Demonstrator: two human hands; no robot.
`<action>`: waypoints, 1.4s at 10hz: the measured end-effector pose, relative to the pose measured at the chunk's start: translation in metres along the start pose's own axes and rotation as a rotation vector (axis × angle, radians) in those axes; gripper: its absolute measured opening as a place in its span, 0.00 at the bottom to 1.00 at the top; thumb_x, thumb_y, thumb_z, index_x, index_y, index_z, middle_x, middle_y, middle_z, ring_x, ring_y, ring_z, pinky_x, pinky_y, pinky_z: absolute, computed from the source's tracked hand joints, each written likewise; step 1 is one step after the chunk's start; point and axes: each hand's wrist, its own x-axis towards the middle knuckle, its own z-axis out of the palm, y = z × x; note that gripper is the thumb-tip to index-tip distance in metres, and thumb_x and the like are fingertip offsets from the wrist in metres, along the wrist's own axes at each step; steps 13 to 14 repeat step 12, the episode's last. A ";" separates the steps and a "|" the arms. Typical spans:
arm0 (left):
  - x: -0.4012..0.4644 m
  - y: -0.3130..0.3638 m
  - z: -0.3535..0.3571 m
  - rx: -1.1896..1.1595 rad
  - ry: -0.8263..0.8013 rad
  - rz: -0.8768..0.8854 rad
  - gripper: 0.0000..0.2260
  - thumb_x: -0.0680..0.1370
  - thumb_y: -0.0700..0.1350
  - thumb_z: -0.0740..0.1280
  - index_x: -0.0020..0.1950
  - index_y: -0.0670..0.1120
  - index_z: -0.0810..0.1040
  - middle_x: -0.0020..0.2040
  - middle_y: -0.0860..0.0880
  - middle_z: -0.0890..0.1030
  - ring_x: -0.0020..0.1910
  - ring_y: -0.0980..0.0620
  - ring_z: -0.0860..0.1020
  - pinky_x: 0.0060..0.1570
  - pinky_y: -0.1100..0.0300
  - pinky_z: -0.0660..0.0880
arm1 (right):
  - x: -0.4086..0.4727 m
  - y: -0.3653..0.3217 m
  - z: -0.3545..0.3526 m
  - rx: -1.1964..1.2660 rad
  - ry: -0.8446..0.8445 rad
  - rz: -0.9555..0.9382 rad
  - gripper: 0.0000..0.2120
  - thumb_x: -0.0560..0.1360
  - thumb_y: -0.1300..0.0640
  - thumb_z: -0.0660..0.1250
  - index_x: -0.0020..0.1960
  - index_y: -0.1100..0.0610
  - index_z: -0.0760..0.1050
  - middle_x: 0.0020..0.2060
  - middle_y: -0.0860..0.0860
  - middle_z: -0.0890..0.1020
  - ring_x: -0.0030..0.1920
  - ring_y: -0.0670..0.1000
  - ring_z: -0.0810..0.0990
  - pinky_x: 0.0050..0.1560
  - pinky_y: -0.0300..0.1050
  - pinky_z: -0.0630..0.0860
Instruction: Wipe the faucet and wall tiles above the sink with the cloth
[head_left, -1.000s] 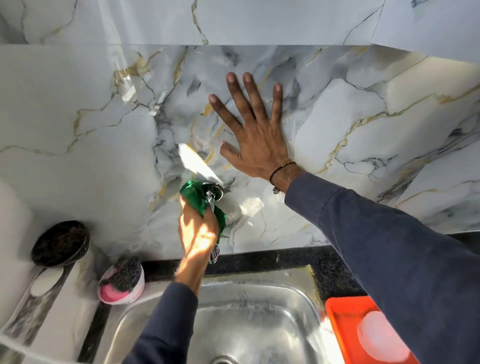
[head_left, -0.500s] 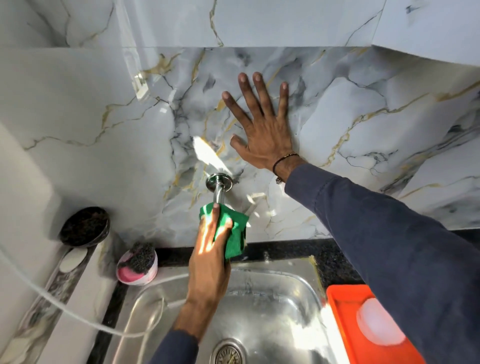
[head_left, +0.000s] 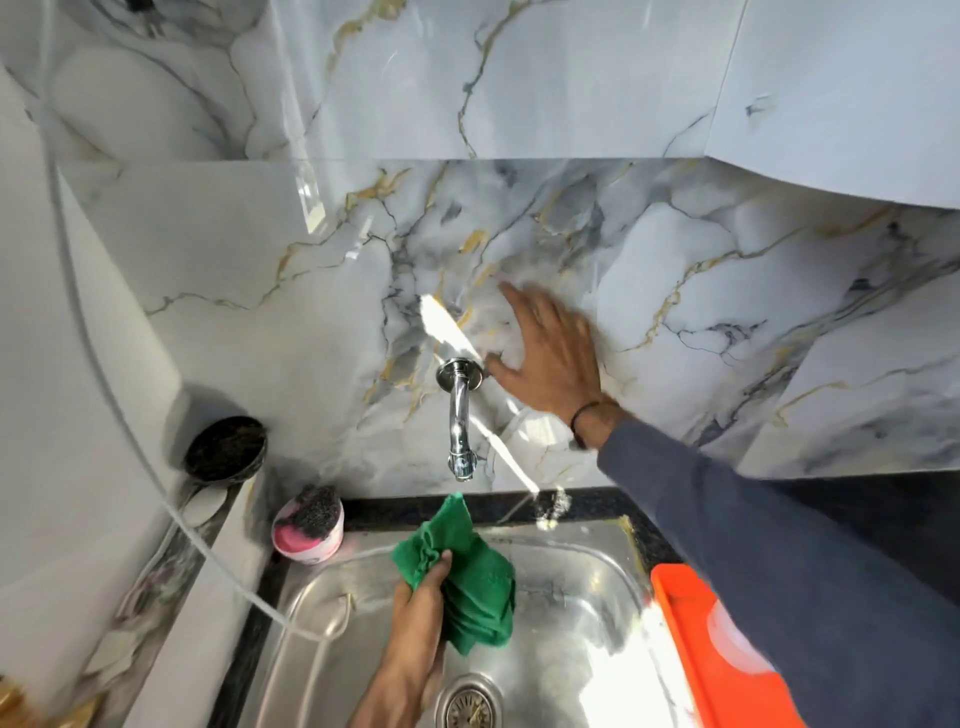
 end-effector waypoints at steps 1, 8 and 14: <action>-0.013 0.010 0.012 -0.156 -0.084 -0.007 0.15 0.82 0.48 0.68 0.67 0.45 0.81 0.60 0.41 0.88 0.62 0.40 0.85 0.69 0.40 0.78 | -0.080 0.009 0.023 0.421 -0.207 0.357 0.45 0.74 0.29 0.68 0.83 0.48 0.57 0.80 0.54 0.69 0.75 0.58 0.73 0.73 0.62 0.75; -0.058 -0.112 0.109 0.703 -0.383 -0.021 0.06 0.78 0.31 0.71 0.48 0.41 0.82 0.44 0.38 0.87 0.28 0.55 0.84 0.29 0.64 0.81 | -0.308 0.177 -0.009 0.909 -0.456 0.978 0.08 0.79 0.64 0.74 0.43 0.58 0.78 0.39 0.54 0.79 0.41 0.51 0.76 0.42 0.44 0.73; -0.075 -0.249 0.203 1.403 -0.330 0.129 0.20 0.73 0.43 0.72 0.63 0.38 0.78 0.59 0.35 0.84 0.58 0.36 0.84 0.58 0.47 0.82 | -0.406 0.289 -0.017 0.430 -0.644 1.042 0.24 0.69 0.60 0.83 0.62 0.58 0.80 0.50 0.53 0.80 0.51 0.52 0.79 0.55 0.43 0.78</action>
